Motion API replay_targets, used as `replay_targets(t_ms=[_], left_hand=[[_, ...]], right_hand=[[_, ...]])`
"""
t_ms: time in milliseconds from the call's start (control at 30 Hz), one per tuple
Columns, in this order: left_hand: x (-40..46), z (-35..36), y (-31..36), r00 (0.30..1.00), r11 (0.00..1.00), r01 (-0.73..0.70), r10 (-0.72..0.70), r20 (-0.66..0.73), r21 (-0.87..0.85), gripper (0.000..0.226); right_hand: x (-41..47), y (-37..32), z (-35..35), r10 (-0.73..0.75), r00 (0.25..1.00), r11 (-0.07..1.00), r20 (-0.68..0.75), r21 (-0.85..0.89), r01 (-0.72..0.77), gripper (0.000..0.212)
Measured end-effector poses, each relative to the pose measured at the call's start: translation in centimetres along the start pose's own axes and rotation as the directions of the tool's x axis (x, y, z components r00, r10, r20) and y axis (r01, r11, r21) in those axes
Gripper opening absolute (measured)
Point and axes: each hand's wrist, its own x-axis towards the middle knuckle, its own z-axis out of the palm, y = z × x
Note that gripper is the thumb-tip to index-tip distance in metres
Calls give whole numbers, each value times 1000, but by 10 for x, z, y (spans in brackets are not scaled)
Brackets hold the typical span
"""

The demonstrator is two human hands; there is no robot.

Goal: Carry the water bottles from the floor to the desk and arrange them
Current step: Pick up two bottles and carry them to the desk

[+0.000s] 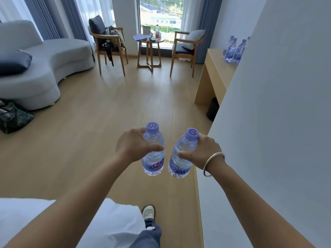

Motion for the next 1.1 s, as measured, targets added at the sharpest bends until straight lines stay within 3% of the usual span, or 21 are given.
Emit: replay_targets(t_ms=[233,533,800,967,1100], left_hand=[[151,-10,-8,998,1000,-22,23,51,-12,30],[312,-25,-2,989,995,-103,101,112,13,41],[444,16,16,972,991,-136,131,197,10,52],[542,53,48,957,983,-181,172,234,18,26],[620,76,80,950,983,-185,179,255,1,34]], right_hand=[[138,-9,23,53,999,998,-12,-21,-53,26],[276,-10,31,179,980,984,-86,15,-178,30],[398,25,26,246,966,969,-83,48,-243,27],[494,62,11,291,953,956,-88,56,-287,30],[569,91,-10,321,942,947,-97,56,-317,33]])
